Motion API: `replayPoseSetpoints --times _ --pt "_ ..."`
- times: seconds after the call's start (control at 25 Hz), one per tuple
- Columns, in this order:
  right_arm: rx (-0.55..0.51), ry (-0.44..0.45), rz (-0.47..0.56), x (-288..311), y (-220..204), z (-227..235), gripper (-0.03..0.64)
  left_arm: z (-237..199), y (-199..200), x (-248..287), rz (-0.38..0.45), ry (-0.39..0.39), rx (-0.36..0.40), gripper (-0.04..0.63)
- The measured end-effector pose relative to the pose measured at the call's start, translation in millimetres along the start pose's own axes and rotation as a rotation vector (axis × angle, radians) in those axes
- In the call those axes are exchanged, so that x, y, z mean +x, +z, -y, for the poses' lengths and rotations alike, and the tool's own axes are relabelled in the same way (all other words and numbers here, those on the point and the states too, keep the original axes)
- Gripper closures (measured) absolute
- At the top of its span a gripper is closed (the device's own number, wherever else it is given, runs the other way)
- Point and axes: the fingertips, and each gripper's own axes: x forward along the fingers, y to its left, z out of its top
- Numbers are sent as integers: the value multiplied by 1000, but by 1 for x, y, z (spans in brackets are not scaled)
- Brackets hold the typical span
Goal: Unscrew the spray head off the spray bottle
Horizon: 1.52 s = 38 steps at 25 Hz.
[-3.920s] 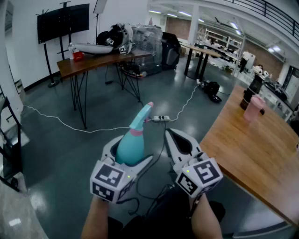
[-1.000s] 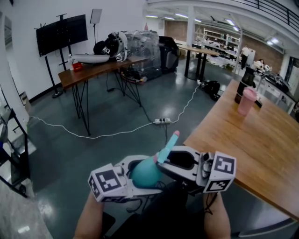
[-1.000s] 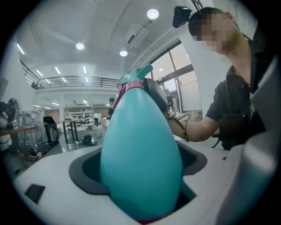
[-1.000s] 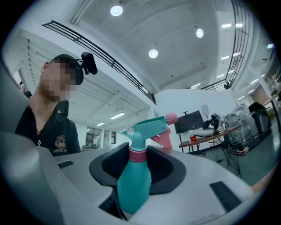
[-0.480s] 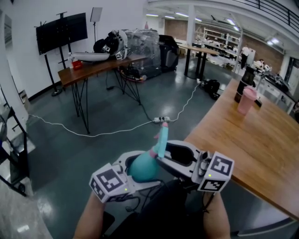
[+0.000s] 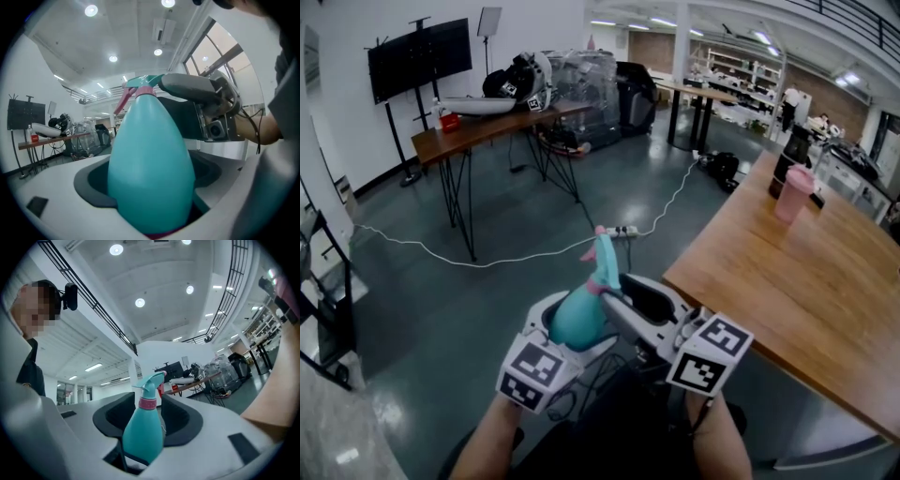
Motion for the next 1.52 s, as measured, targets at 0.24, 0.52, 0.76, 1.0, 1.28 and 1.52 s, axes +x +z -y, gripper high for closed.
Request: replayPoseSetpoints --times 0.24,0.52,0.76,1.0,1.28,1.52 --pt "33 -25 20 5 -5 1 442 -1 -7 3 -55 82 54 143" --pt "19 -6 19 3 -3 0 486 9 -6 -1 -48 29 73 143" --pt "8 143 0 -5 6 -16 488 34 10 -11 23 -210 9 143" --pt "-53 360 -8 -18 23 -44 488 58 32 -28 94 -440 22 142" --pt "-129 563 7 -35 27 -77 486 83 37 -45 176 -593 100 141" --pt "-125 373 45 -29 31 -53 442 55 42 -34 209 -390 101 141"
